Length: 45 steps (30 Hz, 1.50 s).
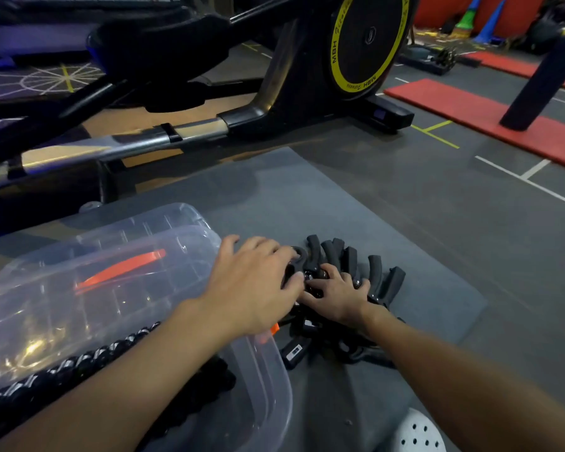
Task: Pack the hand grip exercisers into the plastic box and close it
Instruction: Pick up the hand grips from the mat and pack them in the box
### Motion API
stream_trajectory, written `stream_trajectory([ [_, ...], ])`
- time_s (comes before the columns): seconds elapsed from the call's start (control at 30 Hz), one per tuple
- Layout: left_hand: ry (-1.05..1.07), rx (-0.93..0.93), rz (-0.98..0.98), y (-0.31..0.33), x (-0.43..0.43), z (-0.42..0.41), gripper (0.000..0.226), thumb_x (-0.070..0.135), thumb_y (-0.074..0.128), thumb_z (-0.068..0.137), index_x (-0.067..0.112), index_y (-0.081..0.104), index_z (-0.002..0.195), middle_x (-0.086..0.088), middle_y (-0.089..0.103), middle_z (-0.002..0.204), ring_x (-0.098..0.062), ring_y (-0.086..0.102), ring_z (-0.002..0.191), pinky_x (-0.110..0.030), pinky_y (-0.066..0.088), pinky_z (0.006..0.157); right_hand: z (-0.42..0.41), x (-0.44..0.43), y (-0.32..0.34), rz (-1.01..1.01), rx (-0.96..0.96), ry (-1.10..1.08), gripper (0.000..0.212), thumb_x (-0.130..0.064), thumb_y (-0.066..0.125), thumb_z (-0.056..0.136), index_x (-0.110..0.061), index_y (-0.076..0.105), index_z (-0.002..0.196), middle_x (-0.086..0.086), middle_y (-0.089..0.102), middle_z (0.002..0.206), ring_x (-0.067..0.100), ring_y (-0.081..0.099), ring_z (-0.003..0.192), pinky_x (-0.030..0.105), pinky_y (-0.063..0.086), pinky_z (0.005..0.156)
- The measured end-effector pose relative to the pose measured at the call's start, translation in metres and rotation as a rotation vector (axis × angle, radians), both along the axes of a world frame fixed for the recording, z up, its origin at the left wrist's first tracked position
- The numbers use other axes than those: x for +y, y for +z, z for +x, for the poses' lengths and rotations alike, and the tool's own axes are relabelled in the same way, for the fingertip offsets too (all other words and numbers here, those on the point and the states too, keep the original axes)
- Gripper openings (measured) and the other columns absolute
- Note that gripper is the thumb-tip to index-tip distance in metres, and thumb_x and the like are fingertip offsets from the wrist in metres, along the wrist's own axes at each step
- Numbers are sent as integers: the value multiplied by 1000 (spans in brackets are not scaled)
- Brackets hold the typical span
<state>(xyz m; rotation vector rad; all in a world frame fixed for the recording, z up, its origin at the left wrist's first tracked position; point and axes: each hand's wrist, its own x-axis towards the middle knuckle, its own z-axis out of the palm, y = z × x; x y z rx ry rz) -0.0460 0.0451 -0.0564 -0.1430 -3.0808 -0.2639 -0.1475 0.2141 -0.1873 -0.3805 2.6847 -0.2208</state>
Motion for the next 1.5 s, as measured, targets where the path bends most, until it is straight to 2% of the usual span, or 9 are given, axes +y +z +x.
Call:
stream_trajectory([
  [0.1,14,9,-45,-3,-1,-2,54,54,23,87,30,59,119,9,61,127,-13,45,127,-41,23,109,12,19,9,-194,106,-8,50,-68,54,80,-49,54,126,-9,24,155,22,11,146,64,6,112],
  [0.2,10,25,-63,-5,-1,-5,51,53,24,88,28,61,115,6,63,123,-16,48,123,-41,26,102,29,45,9,-254,244,-46,65,-59,66,75,-43,47,135,-6,35,147,20,23,139,52,21,111],
  [0.37,3,27,-63,-8,-3,-3,46,50,26,90,32,62,113,4,64,121,-19,50,119,-42,28,96,60,84,-10,-255,171,-93,78,-64,70,70,-37,43,138,-8,30,148,23,35,134,51,31,107],
  [0.67,35,26,-98,-8,-3,-5,44,50,28,91,32,64,109,3,65,116,-20,50,115,-42,29,94,58,74,-7,-142,140,-96,79,-57,74,70,-41,42,141,-1,26,151,25,35,136,46,27,106],
  [0.93,33,29,-63,-7,-4,-6,42,50,30,91,32,63,111,6,65,116,-18,51,114,-40,28,93,62,82,6,-256,191,-101,77,-42,85,61,-32,53,130,1,31,138,23,44,124,41,32,105],
  [1.1,24,15,256,8,0,4,34,50,49,93,36,57,122,12,64,121,-15,55,116,-42,33,106,68,90,55,-377,320,32,72,-24,90,60,-25,57,124,0,24,144,25,50,117,39,49,97],
  [1.2,-25,-67,579,24,5,17,40,49,62,88,34,57,125,10,62,113,-11,60,103,-36,47,96,74,78,100,-447,464,174,65,-20,88,60,-26,59,118,-2,25,141,24,56,105,44,53,88],
  [1.33,-83,-101,645,54,-2,38,29,36,68,88,24,62,114,9,64,93,-11,62,85,-28,51,81,94,53,166,-481,554,351,56,-19,82,66,-24,60,117,3,27,143,21,55,107,41,52,88],
  [1.5,-44,89,781,81,-30,81,5,27,66,91,23,65,93,-1,68,77,-16,65,71,-48,56,76,119,18,214,-472,596,475,62,-28,82,71,-25,53,126,-5,22,145,18,52,116,34,50,94],
])
